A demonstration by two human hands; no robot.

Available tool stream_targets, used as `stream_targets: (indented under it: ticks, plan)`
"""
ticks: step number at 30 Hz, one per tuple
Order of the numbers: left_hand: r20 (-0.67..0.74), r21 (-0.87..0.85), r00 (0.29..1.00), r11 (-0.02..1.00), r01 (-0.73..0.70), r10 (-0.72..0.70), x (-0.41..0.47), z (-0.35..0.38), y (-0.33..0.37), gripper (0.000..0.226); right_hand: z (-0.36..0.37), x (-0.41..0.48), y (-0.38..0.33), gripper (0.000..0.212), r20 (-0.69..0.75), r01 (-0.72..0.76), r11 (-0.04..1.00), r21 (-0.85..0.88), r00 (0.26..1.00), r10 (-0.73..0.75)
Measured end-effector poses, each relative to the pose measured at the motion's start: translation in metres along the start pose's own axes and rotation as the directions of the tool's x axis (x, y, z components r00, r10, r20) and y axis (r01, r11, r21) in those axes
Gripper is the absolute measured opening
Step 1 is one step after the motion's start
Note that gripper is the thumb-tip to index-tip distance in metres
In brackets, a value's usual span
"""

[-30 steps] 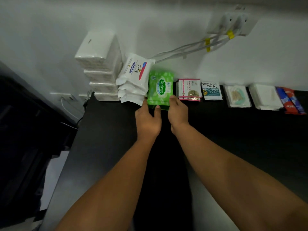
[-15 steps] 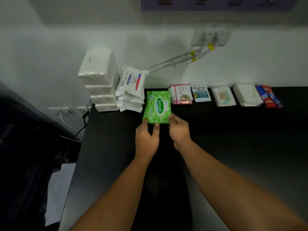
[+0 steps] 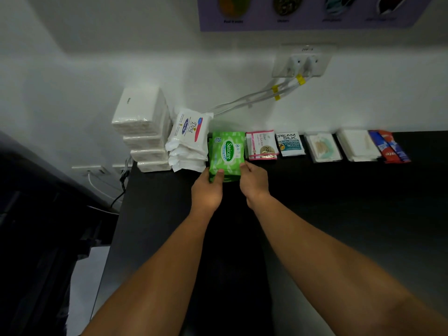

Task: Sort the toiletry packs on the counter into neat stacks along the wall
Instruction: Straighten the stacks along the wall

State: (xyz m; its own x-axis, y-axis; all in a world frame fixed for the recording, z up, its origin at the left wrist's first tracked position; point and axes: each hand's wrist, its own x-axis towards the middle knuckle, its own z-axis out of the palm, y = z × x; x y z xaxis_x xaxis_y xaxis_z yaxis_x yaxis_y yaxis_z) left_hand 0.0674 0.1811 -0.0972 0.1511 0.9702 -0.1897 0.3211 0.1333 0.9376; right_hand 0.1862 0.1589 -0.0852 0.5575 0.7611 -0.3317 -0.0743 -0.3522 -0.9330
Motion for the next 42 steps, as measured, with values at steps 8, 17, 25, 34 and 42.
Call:
stream_targets:
  ticks: [8,17,25,34,42]
  plan:
    - [0.042,0.125,0.997,0.989,-0.077,0.072,-0.046,0.002,-0.009,0.024,-0.019,-0.028,0.014,0.031,0.026,0.020,0.996,-0.088,0.999,-0.018]
    - [0.080,-0.112,0.996,0.993,0.041,-0.032,-0.033,0.000,0.008,0.019,-0.033,-0.018,0.003,0.034,0.116,0.006,0.998,-0.057,0.993,0.001]
    - [0.154,-0.184,0.985,0.978,0.101,-0.072,-0.017,0.005,0.020,0.025,-0.020,-0.008,0.000,0.043,0.215,0.024,0.981,-0.191,0.976,0.018]
    - [-0.024,0.041,0.999,0.998,0.037,-0.036,-0.040,0.009,-0.002,0.039,-0.028,-0.036,0.013,0.039,0.031,-0.064,0.993,-0.100,0.997,0.067]
    - [-0.013,-0.019,1.000,1.000,-0.002,0.002,-0.031,0.015,0.002,0.035,-0.017,-0.016,0.007,0.037,0.092,-0.002,0.991,-0.130,0.996,0.014]
